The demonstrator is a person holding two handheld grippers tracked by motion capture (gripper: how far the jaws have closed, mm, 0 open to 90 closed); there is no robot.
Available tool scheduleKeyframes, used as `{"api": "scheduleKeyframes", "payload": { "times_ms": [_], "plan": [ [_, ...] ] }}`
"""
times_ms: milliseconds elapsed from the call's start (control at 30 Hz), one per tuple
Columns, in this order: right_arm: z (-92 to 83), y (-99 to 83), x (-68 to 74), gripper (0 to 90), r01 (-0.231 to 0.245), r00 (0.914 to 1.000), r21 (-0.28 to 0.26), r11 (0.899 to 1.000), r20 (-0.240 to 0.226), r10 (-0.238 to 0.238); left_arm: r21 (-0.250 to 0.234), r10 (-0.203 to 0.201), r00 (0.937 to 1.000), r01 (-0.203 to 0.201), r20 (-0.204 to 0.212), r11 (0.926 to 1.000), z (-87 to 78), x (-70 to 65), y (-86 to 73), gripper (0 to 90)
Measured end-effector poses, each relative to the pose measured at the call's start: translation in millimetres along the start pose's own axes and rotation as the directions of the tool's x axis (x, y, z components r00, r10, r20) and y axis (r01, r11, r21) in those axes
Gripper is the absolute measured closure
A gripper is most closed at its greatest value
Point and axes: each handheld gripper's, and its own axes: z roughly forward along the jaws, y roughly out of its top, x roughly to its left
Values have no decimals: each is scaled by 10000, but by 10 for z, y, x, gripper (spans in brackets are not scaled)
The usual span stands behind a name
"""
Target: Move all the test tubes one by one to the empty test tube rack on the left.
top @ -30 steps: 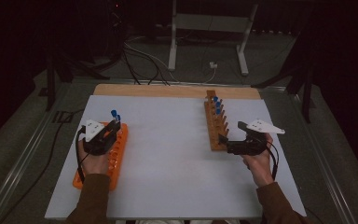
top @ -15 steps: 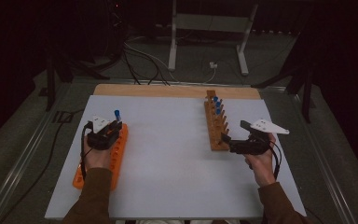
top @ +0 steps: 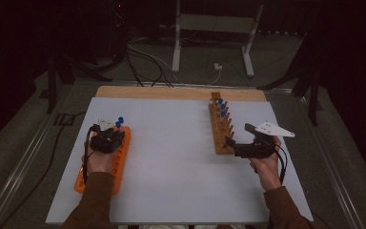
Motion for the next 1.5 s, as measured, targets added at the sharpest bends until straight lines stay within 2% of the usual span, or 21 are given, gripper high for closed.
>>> {"api": "scheduleKeyframes", "payload": {
  "times_ms": [67, 333, 500, 633, 733, 900, 1000, 1067, 1300, 1433, 1500],
  "plan": [
    [2, -1, 2, 10, 14, 10000, 8, 10000, -4, -14, 131, 166, 9998, -164, -92, 9998, 11, -18, 5, 785],
    [4, -1, 14, 10, 74, 10000, 12, 10000, -59, -74, 104, 10, 10000, -9, -51, 9999, 1, 1, -2, 762],
    [12, -5, 9, 10, 37, 10000, 37, 10000, -58, -37, -428, -297, 9993, 307, 227, 9986, -80, 24, -49, 693],
    [23, -9, 9, 10, 45, 10000, 70, 10000, -39, -44, -878, -469, 9980, 505, 426, 9949, -153, 14, -96, 631],
    [27, -10, 11, 10, 48, 10000, 73, 10000, -40, -48, -1257, -542, 9969, 611, 571, 9902, -211, -18, -133, 567],
    [30, -13, 4, 10, 11, 10000, 82, 10000, -39, -10, -1904, -752, 9933, 908, 876, 9775, -329, -45, -134, 524],
    [29, -10, -2, 10, 5, 10000, 78, 10000, -22, -5, -2170, -655, 9925, 867, 1033, 9723, -381, -75, -140, 491],
    [33, -12, -6, 10, -14, 10000, 79, 10000, 3, 14, -2337, -593, 9895, 892, 1319, 9682, -402, -93, -137, 462],
    [104, -4, -19, 10, 13, 9999, 338, 9994, 121, -18, -2912, -363, 9838, 871, 1757, 9527, -454, -197, -124, 279],
    [132, 49, -42, 10, -102, 9999, 270, 9996, 59, 101, -3097, -596, 9758, 1243, 2102, 9427, -487, -227, -140, 176],
    [140, 92, -52, 10, -157, 9999, 155, 9998, 28, 156, -3182, -614, 9761, 1272, 2087, 9395, -496, -247, -147, 162]
  ]
}}
